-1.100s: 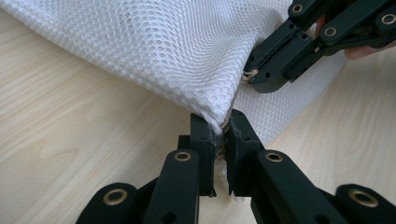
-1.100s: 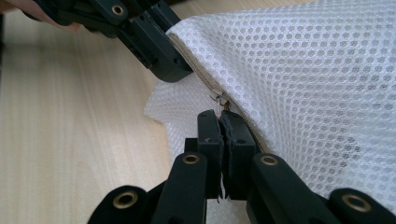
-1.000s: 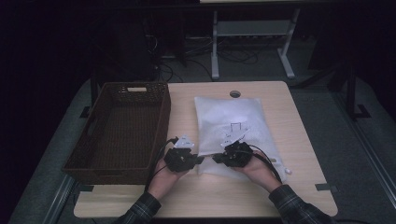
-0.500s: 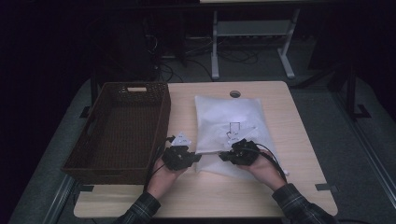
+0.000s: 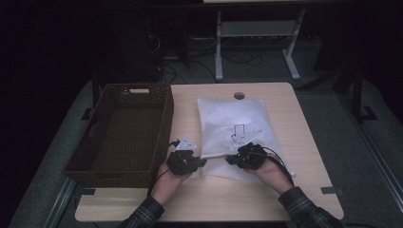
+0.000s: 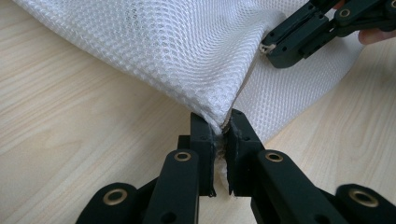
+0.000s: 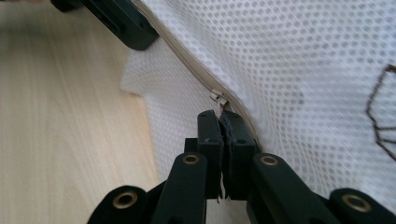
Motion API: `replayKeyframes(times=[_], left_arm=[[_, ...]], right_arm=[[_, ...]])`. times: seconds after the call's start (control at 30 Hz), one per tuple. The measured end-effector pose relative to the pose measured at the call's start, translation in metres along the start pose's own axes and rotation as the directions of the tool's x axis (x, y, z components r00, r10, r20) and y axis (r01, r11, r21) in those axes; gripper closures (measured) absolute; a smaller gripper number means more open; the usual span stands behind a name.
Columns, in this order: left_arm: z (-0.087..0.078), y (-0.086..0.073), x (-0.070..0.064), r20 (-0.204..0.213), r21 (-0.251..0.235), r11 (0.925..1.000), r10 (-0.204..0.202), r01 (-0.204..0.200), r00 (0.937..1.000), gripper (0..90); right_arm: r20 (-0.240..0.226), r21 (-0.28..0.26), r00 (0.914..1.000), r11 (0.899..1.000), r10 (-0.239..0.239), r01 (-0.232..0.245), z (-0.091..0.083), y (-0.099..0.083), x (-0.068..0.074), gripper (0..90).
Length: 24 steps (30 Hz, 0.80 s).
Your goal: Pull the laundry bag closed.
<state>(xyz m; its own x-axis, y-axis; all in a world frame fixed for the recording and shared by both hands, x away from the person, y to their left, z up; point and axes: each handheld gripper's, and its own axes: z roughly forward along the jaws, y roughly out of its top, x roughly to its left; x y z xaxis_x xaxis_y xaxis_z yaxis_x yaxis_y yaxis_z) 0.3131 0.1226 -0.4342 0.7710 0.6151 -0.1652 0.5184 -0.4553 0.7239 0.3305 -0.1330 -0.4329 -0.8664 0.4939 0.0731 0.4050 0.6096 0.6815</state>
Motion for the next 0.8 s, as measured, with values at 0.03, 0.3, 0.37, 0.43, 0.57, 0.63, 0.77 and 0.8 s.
replayKeyframes(times=[0.03, 0.3, 0.37, 0.43, 0.57, 0.63, 0.77, 0.8], left_arm=[[0.0, 0.0, 0.0, 0.004, -0.004, 1.0, -0.005, 0.005, 1.0, 83.2], [0.001, 0.0, -0.001, 0.008, -0.008, 0.9999, -0.006, 0.006, 1.0, 83.1], [0.001, 0.0, -0.001, 0.009, -0.006, 1.0, -0.004, 0.004, 1.0, 83.0], [0.001, 0.0, -0.001, 0.007, -0.006, 1.0, -0.002, 0.002, 1.0, 83.0], [0.001, 0.0, -0.001, 0.007, -0.004, 1.0, -0.002, 0.002, 1.0, 83.0], [0.001, -0.001, 0.0, 0.009, -0.009, 0.9999, -0.007, 0.007, 0.9999, 83.0], [0.002, -0.001, -0.001, 0.011, -0.007, 1.0, -0.005, 0.006, 0.9999, 83.0], [0.002, -0.001, -0.001, 0.011, -0.006, 1.0, -0.005, 0.005, 0.9999, 83.0]], right_arm=[[0.001, -0.002, 1.0, 1.0, 0.008, -0.008, -0.002, -0.002, -0.002, 86.8], [0.021, -0.017, 0.9996, 1.0, 0.018, -0.018, -0.013, -0.008, -0.004, 86.8], [0.019, -0.019, 0.9995, 0.999, 0.027, -0.026, -0.014, -0.011, -0.005, 86.8], [0.02, -0.019, 0.9993, 0.999, 0.031, -0.03, -0.015, -0.011, -0.006, 86.8], [0.026, -0.018, 0.9993, 0.999, 0.027, -0.027, -0.015, -0.012, -0.006, 86.8], [0.029, -0.02, 0.9989, 0.999, 0.038, -0.037, -0.017, -0.013, -0.009, 86.8], [0.048, -0.032, 0.9979, 0.999, 0.044, -0.043, -0.024, -0.017, -0.011, 86.8], [0.049, -0.033, 0.9976, 0.998, 0.048, -0.047, -0.026, -0.019, -0.011, 86.8]])
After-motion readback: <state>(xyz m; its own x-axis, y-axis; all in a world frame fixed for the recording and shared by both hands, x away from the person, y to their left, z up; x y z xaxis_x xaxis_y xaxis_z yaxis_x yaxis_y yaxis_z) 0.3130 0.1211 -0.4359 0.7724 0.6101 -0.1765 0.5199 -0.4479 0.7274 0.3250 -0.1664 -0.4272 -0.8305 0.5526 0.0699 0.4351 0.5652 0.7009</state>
